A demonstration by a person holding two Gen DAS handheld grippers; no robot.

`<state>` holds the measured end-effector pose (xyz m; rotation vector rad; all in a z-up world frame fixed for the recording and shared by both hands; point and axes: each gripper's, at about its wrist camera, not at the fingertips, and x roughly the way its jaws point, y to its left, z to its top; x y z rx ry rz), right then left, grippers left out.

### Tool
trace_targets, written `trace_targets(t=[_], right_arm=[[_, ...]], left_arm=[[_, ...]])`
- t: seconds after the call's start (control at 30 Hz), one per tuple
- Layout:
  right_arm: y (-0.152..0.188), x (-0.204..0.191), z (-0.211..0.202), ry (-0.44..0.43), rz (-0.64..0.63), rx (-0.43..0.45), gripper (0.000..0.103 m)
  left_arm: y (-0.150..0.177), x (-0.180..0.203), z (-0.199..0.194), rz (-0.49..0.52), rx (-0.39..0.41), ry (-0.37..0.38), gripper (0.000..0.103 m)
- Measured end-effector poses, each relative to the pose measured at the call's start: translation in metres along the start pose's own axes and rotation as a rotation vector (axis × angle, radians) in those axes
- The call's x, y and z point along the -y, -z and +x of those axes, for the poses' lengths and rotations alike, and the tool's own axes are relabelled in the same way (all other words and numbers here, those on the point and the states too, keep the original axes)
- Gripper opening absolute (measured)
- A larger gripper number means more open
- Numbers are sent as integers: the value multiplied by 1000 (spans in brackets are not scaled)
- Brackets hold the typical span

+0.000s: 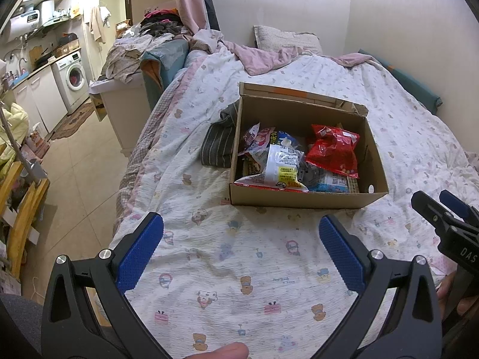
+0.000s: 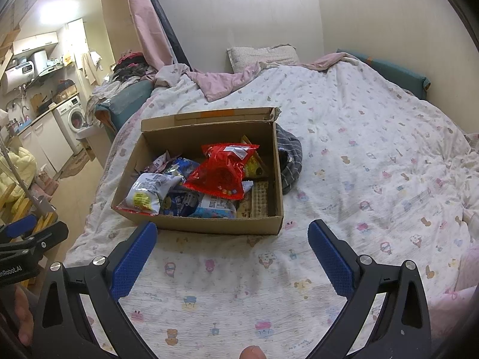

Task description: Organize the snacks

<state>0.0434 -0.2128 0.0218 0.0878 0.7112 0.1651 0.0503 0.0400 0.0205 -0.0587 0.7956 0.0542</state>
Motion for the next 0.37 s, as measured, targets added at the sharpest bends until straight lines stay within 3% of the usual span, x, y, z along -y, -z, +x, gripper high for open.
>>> trace_targets(t=[0.37], right_arm=[[-3, -1, -2, 0, 2, 0, 103]], left_arm=[[4, 0, 3, 0, -16, 2, 103]])
